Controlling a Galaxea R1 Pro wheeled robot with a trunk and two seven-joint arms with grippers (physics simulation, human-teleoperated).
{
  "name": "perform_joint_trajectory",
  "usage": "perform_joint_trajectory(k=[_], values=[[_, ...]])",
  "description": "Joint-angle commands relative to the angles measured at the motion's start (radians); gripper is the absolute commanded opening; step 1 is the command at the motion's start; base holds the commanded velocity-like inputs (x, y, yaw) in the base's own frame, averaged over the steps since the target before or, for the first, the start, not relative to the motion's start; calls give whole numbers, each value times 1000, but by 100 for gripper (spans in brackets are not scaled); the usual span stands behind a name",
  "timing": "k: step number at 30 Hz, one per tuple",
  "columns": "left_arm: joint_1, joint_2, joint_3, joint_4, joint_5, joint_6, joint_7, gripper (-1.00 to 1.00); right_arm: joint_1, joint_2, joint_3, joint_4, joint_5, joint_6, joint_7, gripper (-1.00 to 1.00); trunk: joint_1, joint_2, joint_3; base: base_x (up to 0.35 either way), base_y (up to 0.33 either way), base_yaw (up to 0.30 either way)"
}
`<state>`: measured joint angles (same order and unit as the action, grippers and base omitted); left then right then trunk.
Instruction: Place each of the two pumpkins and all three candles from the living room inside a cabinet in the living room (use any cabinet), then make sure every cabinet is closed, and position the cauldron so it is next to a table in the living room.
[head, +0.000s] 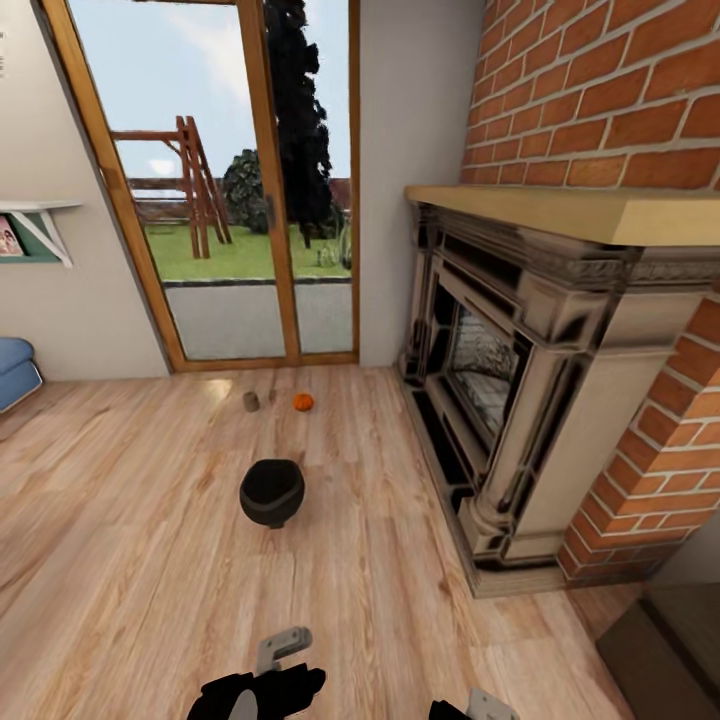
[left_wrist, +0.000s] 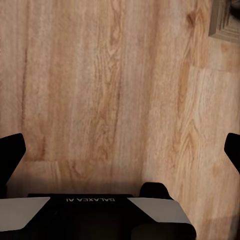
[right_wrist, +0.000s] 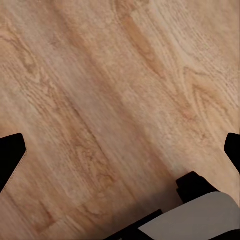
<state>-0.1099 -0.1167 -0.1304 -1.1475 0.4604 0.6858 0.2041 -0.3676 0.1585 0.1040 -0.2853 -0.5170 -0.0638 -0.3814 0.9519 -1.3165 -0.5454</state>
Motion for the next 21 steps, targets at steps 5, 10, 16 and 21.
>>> perform_joint_trajectory(k=[5, 10, 16, 21], values=[[-1, 0, -1, 0, 11, -5, 8, 100, -1, 0, 8, 0, -11, -5, -5, 100, 0, -1, -1, 37, -5, 243], [-1, 0, -2, 0, 11, -9, 8, 100, -1, 0, 9, 0, -11, -5, -5, 100, 0, -1, -1, 3, 0, 284], [-1, 0, -2, 0, 11, -9, 8, 100, -1, 0, 9, 0, -11, -5, -5, 100, 0, -1, -1, 14, 0, 287], [-1, 0, -2, 0, 9, -9, 9, 100, -1, 0, 9, 0, -11, -5, -4, 100, 0, -1, -1, 240, 0, 287]])
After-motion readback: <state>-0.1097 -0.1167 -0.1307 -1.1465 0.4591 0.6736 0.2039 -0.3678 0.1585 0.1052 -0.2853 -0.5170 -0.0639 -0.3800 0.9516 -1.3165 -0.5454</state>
